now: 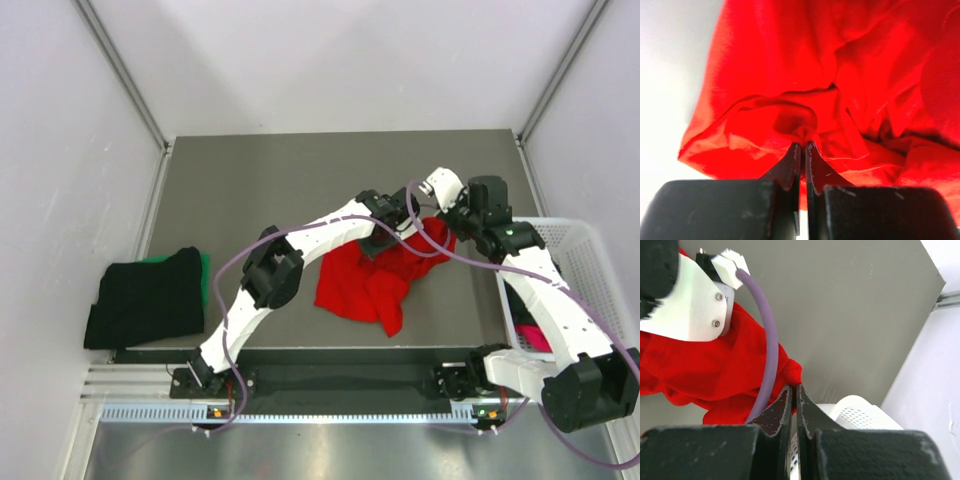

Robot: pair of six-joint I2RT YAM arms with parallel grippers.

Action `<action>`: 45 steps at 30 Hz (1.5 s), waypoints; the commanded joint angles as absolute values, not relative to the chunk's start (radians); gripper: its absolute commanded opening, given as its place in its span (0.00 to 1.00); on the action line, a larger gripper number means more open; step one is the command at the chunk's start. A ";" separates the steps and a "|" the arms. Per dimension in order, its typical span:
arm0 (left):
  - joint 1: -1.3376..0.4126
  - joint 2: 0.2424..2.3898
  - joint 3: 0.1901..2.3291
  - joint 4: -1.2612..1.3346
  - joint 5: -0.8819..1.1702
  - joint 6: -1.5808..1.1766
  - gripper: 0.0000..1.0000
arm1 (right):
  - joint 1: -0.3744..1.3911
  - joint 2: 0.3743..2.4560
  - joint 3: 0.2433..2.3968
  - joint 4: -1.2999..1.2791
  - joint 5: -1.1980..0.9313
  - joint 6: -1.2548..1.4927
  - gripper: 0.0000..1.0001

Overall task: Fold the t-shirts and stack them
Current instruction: Flatten the tshirt out

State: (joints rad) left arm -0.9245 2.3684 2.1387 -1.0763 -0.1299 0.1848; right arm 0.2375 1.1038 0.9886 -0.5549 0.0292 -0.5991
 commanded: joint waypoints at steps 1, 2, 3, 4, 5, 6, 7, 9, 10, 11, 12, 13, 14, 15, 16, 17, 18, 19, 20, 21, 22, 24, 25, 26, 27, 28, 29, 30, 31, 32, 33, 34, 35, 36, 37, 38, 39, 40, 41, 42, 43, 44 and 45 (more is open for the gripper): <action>-0.923 2.267 2.110 -1.055 -0.193 0.190 0.00 | 0.219 1.068 1.035 -0.548 0.020 -0.557 0.00; -0.920 2.206 2.093 -1.049 -0.207 0.195 0.00 | 0.218 1.063 1.038 -0.548 0.029 -0.551 0.00; -0.917 2.172 2.074 -1.033 -0.218 0.204 0.00 | 0.216 1.057 1.043 -0.549 0.034 -0.548 0.00; -0.911 2.137 2.034 -1.025 -0.235 0.212 0.00 | 0.215 1.048 1.057 -0.549 0.040 -0.546 0.00; -0.899 2.065 2.014 -1.014 -0.245 0.221 0.00 | 0.213 1.045 1.066 -0.557 0.040 -0.543 0.00; -0.891 2.030 1.991 -0.994 -0.256 0.232 0.00 | 0.212 1.040 1.089 -0.564 0.037 -0.540 0.00; -0.884 1.993 1.947 -0.983 -0.270 0.239 0.00 | 0.212 1.034 1.101 -0.575 0.034 -0.534 0.00; -0.856 1.881 1.905 -0.957 -0.268 0.265 0.00 | 0.203 1.026 1.144 -0.598 0.020 -0.520 0.00; -0.839 1.815 1.878 -0.956 -0.259 0.274 0.00 | 0.198 1.026 1.161 -0.606 0.003 -0.514 0.00; -0.833 1.784 1.865 -0.956 -0.250 0.296 0.00 | 0.187 1.025 1.179 -0.618 0.003 -0.503 0.00; -0.828 1.752 1.838 -0.956 -0.242 0.310 0.00 | 0.166 1.026 1.219 -0.626 -0.033 -0.483 0.00; -0.821 1.696 1.826 -0.956 -0.242 0.320 0.00 | 0.158 1.029 1.245 -0.650 -0.075 -0.482 0.00; -0.816 1.669 1.812 -0.960 -0.244 0.340 0.00 | 0.156 1.037 1.276 -0.666 -0.089 -0.480 0.00; -0.807 1.645 1.790 -0.959 -0.248 0.347 0.00 | 0.155 1.054 1.337 -0.679 -0.100 -0.482 0.00; -0.778 1.610 1.787 -0.966 -0.253 0.356 0.00 | 0.155 1.061 1.370 -0.704 -0.127 -0.483 0.00; -0.763 1.594 1.787 -0.972 -0.252 0.362 0.00 | 0.153 1.069 1.400 -0.716 -0.146 -0.489 0.00; -0.749 1.577 1.790 -0.979 -0.249 0.371 0.00 | 0.155 1.075 1.466 -0.725 -0.156 -0.497 0.00; -0.732 1.544 1.807 -0.986 -0.249 0.380 0.00 | 0.153 1.083 1.500 -0.742 -0.167 -0.500 0.00; -0.726 1.528 1.818 -0.986 -0.267 0.400 0.00 | 0.155 1.086 1.535 -0.752 -0.173 -0.500 0.00; -0.719 1.514 1.833 -0.994 -0.271 0.408 0.00 | 0.152 1.089 1.602 -0.762 -0.181 -0.505 0.00; -0.710 1.497 1.873 -1.002 -0.275 0.417 0.00 | 0.153 1.089 1.633 -0.787 -0.201 -0.509 0.00; -0.707 1.471 1.913 -1.005 -0.294 0.442 0.00 | 0.152 1.066 1.681 -0.792 -0.209 -0.512 0.00; -0.706 1.447 1.924 -1.006 -0.296 0.449 0.00 | 0.152 1.052 1.686 -0.796 -0.219 -0.514 0.00; -0.706 1.434 1.936 -1.015 -0.298 0.457 0.00 | 0.153 1.039 1.689 -0.801 -0.228 -0.518 0.00; -0.703 1.421 1.953 -1.022 -0.295 0.457 0.00 | 0.153 1.007 1.689 -0.805 -0.233 -0.528 0.00; -0.690 1.390 1.957 -1.023 -0.288 0.459 0.00 | 0.153 0.988 1.687 -0.813 -0.235 -0.529 0.00; -0.680 1.375 1.960 -1.025 -0.282 0.457 0.00 | 0.153 0.970 1.680 -0.821 -0.236 -0.531 0.00; -0.669 1.359 1.957 -1.028 -0.275 0.457 0.00 | 0.155 0.938 1.675 -0.827 -0.238 -0.534 0.00; -0.651 1.327 1.956 -1.029 -0.275 0.460 0.00 | 0.153 0.918 1.669 -0.839 -0.245 -0.534 0.00; -0.643 1.309 1.953 -1.031 -0.267 0.460 0.00 | 0.152 0.899 1.649 -0.844 -0.252 -0.534 0.00; -0.625 1.275 1.951 -1.038 -0.244 0.460 0.00 | 0.153 0.861 1.640 -0.857 -0.264 -0.535 0.00; -0.615 1.257 1.951 -1.042 -0.224 0.460 0.00 | 0.152 0.844 1.632 -0.864 -0.293 -0.535 0.00; -0.603 1.240 1.950 -1.043 -0.206 0.459 0.00 | 0.152 0.824 1.614 -0.870 -0.307 -0.537 0.00; -0.582 1.209 1.953 -1.040 -0.189 0.460 0.00 | 0.152 0.795 1.609 -0.877 -0.322 -0.535 0.00; -0.571 1.195 1.953 -1.039 -0.161 0.456 0.00 | 0.149 0.781 1.605 -0.879 -0.342 -0.534 0.00; -0.562 1.186 1.954 -1.039 -0.157 0.456 0.00 | 0.141 0.773 1.594 -0.877 -0.345 -0.526 0.00; -0.549 1.172 1.942 -1.034 -0.155 0.453 0.00 | 0.140 0.766 1.588 -0.868 -0.345 -0.523 0.00; -0.548 1.169 1.931 -1.029 -0.163 0.449 0.00 | 0.137 0.767 1.576 -0.862 -0.339 -0.522 0.00; -0.546 1.169 1.915 -1.028 -0.167 0.449 0.00 | 0.137 0.775 1.547 -0.861 -0.334 -0.519 0.00; -0.545 1.175 1.870 -1.026 -0.170 0.448 0.00 | 0.137 0.793 1.527 -0.850 -0.330 -0.518 0.00; -0.545 1.178 1.841 -1.010 -0.173 0.445 0.00 | 0.137 0.802 1.502 -0.841 -0.321 -0.518 0.00; -0.543 1.181 1.807 -0.999 -0.182 0.442 0.00 | 0.137 0.814 1.449 -0.832 -0.315 -0.522 0.00; -0.543 1.196 1.704 -0.970 -0.199 0.433 0.00 | 0.135 0.842 1.390 -0.813 -0.319 -0.534 0.00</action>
State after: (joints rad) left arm -0.5491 1.1320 1.8656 -1.0336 -0.1905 0.4465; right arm 0.1528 0.7551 1.5112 -0.8585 -0.3183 -0.5220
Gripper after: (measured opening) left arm 0.034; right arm 0.012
